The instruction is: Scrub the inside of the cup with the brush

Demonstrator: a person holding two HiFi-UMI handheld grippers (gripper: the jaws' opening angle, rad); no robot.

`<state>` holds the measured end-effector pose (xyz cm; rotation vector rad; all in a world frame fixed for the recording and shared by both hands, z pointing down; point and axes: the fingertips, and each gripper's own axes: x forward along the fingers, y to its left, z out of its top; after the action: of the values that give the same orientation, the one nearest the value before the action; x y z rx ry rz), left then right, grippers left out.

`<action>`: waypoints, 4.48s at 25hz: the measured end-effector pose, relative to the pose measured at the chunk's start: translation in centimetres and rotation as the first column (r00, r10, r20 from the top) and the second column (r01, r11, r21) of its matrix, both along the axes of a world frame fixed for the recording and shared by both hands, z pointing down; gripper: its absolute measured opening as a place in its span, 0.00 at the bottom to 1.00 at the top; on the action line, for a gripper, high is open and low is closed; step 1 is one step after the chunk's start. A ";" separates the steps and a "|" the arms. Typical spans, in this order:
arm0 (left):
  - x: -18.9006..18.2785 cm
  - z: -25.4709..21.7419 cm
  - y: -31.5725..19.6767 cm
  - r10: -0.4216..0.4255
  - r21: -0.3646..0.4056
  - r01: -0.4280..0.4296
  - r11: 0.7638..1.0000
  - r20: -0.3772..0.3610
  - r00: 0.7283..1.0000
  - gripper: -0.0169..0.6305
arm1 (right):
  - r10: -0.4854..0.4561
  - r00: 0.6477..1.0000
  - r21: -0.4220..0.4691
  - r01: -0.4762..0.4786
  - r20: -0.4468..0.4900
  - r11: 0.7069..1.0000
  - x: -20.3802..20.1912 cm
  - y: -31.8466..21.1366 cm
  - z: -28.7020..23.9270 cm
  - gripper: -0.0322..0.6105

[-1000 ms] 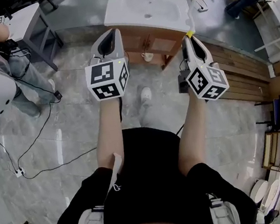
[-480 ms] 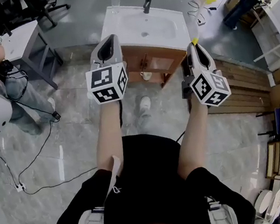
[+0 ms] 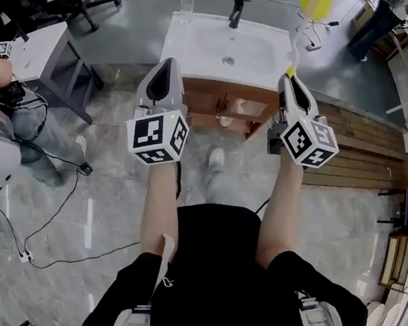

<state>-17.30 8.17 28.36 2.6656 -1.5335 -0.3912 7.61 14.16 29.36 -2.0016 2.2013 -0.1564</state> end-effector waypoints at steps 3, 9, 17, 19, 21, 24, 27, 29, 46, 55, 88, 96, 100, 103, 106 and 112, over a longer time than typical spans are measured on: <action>-0.4 0.4 -1.9 -0.008 0.007 0.008 1.000 0.001 1.000 0.03 | -0.039 0.999 -0.005 0.040 0.012 0.999 -0.7 -3.2 1.1 0.13; 0.2 0.9 -6.8 -0.051 0.011 0.051 0.999 0.047 0.998 0.03 | -0.094 0.995 -0.014 0.094 0.030 0.995 -0.5 -9.8 1.8 0.13; 3.5 1.3 -14.9 -0.072 0.000 0.072 0.997 0.064 0.995 0.03 | -0.150 0.988 -0.037 0.152 0.040 0.988 2.2 -19.6 1.4 0.13; 4.4 1.9 -16.9 -0.074 -0.019 0.075 0.997 0.066 0.995 0.03 | -0.165 0.985 -0.052 0.167 0.042 0.985 2.8 -21.8 1.6 0.13; 5.2 2.2 -18.8 -0.081 -0.035 0.083 0.996 0.063 0.995 0.03 | -0.183 0.982 -0.064 0.186 0.041 0.981 3.4 -24.0 1.6 0.13; 6.7 2.8 -21.6 -0.089 -0.054 0.093 0.994 0.064 0.994 0.04 | -0.205 0.978 -0.078 0.208 0.038 0.975 4.4 -27.2 1.6 0.13; 7.9 4.0 -23.8 -0.095 -0.078 0.101 0.992 0.077 0.993 0.04 | -0.221 0.975 -0.090 0.223 0.041 0.971 5.3 -29.6 2.0 0.13; 8.5 4.7 -24.8 -0.099 -0.094 0.107 0.990 0.090 0.991 0.04 | -0.231 0.972 -0.096 0.234 0.042 0.968 5.7 -30.6 2.3 0.13; 12.1 9.5 -28.8 -0.068 -0.156 0.099 0.983 0.193 0.979 0.21 | -0.240 0.970 -0.135 0.244 0.041 0.960 9.3 -32.9 4.2 0.13; 12.2 13.4 -33.3 -0.053 -0.207 0.092 0.974 0.188 0.981 0.33 | -0.196 0.980 -0.159 0.196 0.012 0.968 11.2 -34.8 4.7 0.13; 11.7 25.0 -48.3 0.042 -0.306 0.039 0.951 0.251 0.967 0.53 | -0.174 0.985 -0.272 0.163 -0.018 0.948 10.8 -43.0 10.6 0.13; 11.9 26.4 -51.2 0.060 -0.307 0.025 0.951 0.265 0.962 0.53 | -0.182 0.983 -0.279 0.171 -0.016 0.945 10.4 -43.7 11.7 0.13; 12.2 27.1 -52.4 0.071 -0.311 0.016 0.950 0.266 0.961 0.54 | -0.181 0.983 -0.285 0.171 -0.009 0.943 10.5 -43.9 12.2 0.13; 12.5 27.5 -53.4 0.080 -0.312 0.006 0.950 0.263 0.962 0.54 | -0.177 0.984 -0.284 0.168 -0.007 0.944 10.7 -44.2 12.3 0.13; 12.7 27.8 -54.3 0.088 -0.310 -0.001 0.951 0.268 0.959 0.55 | -0.172 0.985 -0.290 0.163 -0.008 0.943 10.8 -44.3 12.6 0.13; 13.2 28.1 -56.0 0.106 -0.294 -0.022 0.956 0.270 0.957 0.55 | -0.158 0.987 -0.312 0.149 -0.006 0.938 11.4 -44.8 13.3 0.13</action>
<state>-4.11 -47.81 56.41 2.6112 -1.4282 0.2158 18.97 -30.61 42.69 -1.9849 2.4849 -0.5265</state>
